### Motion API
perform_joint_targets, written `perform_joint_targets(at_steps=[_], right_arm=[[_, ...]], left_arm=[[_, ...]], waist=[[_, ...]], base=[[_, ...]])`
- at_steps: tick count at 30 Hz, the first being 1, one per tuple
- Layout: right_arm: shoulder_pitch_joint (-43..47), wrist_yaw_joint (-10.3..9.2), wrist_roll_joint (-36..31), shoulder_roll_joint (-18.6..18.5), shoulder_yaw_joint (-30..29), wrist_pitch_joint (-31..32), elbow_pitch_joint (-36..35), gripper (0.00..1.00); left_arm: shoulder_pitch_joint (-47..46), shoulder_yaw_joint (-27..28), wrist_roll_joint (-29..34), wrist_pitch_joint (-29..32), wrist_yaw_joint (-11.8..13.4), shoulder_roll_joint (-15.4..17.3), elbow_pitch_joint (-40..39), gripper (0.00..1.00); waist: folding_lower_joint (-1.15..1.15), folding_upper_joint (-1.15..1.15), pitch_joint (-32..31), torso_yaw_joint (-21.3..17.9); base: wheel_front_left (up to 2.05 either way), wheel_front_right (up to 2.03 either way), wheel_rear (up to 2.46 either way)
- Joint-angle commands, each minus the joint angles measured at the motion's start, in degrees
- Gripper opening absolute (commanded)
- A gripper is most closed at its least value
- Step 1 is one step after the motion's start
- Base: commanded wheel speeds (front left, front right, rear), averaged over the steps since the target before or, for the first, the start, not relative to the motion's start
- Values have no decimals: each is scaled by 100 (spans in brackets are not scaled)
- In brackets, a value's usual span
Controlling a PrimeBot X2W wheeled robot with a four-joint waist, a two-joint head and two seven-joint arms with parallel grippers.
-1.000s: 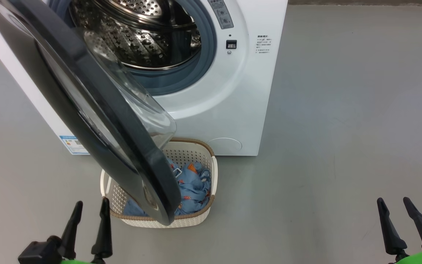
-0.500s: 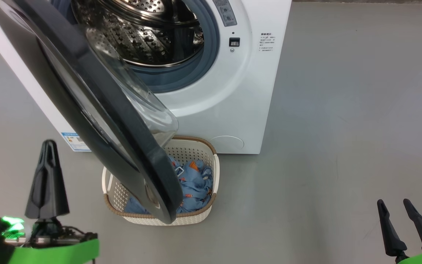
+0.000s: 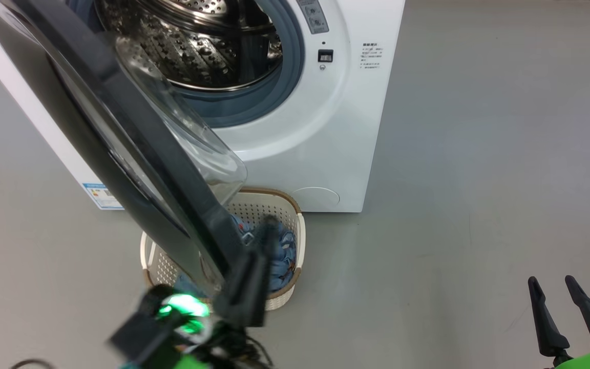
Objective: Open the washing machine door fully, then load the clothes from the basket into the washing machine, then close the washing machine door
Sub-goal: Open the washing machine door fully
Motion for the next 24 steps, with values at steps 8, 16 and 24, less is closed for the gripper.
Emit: perform_joint_targets(at_steps=[8,16,24], right_arm=[[-91,9,-73,-90,105,-69,-134,100],[-127,9,-173,-66,106,-69,-195,100],[-136,9,-220,-39,74,-69,-239,100]], left_arm=[[-710,-367,-559,-28,116,16,1364,0],[-1044,-234,-934,-29,189,16,2128,0],[-1143,65,-1096,-30,206,16,2640,0]], waist=[[0,0,50,-7],[0,0,69,-18],[0,0,53,-21]], base=[[0,0,0],[0,0,0],[0,0,0]])
